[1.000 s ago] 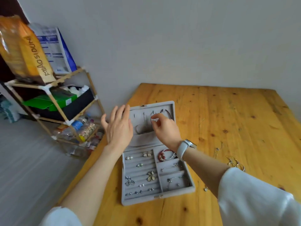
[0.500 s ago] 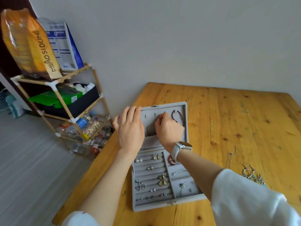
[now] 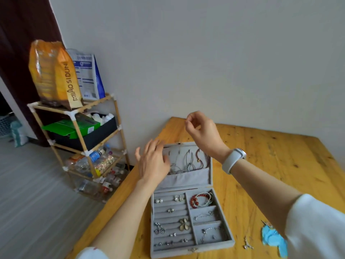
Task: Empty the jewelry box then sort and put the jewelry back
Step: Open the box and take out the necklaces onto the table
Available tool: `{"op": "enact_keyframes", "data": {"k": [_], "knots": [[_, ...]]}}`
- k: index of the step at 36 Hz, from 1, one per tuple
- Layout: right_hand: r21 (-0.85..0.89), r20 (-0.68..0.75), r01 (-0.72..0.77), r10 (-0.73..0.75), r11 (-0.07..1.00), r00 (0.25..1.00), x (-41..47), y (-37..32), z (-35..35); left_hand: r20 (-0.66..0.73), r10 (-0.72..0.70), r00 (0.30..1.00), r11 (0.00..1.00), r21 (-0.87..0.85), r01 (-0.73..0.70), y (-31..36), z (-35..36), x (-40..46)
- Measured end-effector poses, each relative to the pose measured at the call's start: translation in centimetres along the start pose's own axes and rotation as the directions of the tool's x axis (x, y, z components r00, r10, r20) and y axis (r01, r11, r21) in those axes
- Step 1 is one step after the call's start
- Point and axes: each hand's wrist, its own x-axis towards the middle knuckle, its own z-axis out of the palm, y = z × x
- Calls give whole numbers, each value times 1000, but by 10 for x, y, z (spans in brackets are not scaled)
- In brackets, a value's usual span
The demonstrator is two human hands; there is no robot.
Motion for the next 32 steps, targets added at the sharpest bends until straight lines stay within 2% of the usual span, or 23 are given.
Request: {"op": "enact_keyframes", "data": {"k": [2,4,6,7,8,10,13,16,18,21,24,26,28,30,32], "knots": [[90,13,-19,18,996,1000,3,-13,-10,-62,-19,998,987,-162,9,8,-7,0],[184,32,-45,39,982,999,3,-28,-21,-81,-41,996,894,-449,0,20,-16,-1],[259,58,-56,43,964,997,0,-43,-32,71,-53,996,667,-739,89,40,-32,-3],[283,62,-56,40,958,997,-2,-50,-38,161,-19,987,539,-829,146,50,-41,-6],[305,54,-56,41,951,998,-6,-56,-44,228,33,973,430,-882,192,61,-49,-11],[362,17,-68,67,930,998,-14,-64,-58,328,122,937,300,-912,280,81,-61,-24],[455,-29,-142,174,879,984,-30,-66,-84,412,244,878,182,-909,376,101,-63,-49],[616,28,-282,337,735,941,-58,-53,-112,452,301,840,97,-890,445,120,-53,-80],[722,92,-370,450,585,889,-81,-35,-131,523,281,805,83,-849,522,132,-40,-103],[790,181,-481,605,380,775,-122,4,-158,640,223,735,145,-767,625,147,-15,-139],[804,223,-540,714,251,663,-169,44,-183,722,137,679,211,-691,692,160,9,-173],[790,222,-573,769,219,599,-199,67,-197,744,102,660,291,-657,695,169,23,-190],[737,193,-631,819,242,540,-224,87,-209,738,82,669,404,-639,655,180,36,-203],[664,125,-685,859,299,496,-245,105,-218,702,67,709,507,-636,581,193,49,-214],[600,31,-716,884,356,466,-259,120,-225,634,69,770,654,-612,445,208,60,-224]]}}
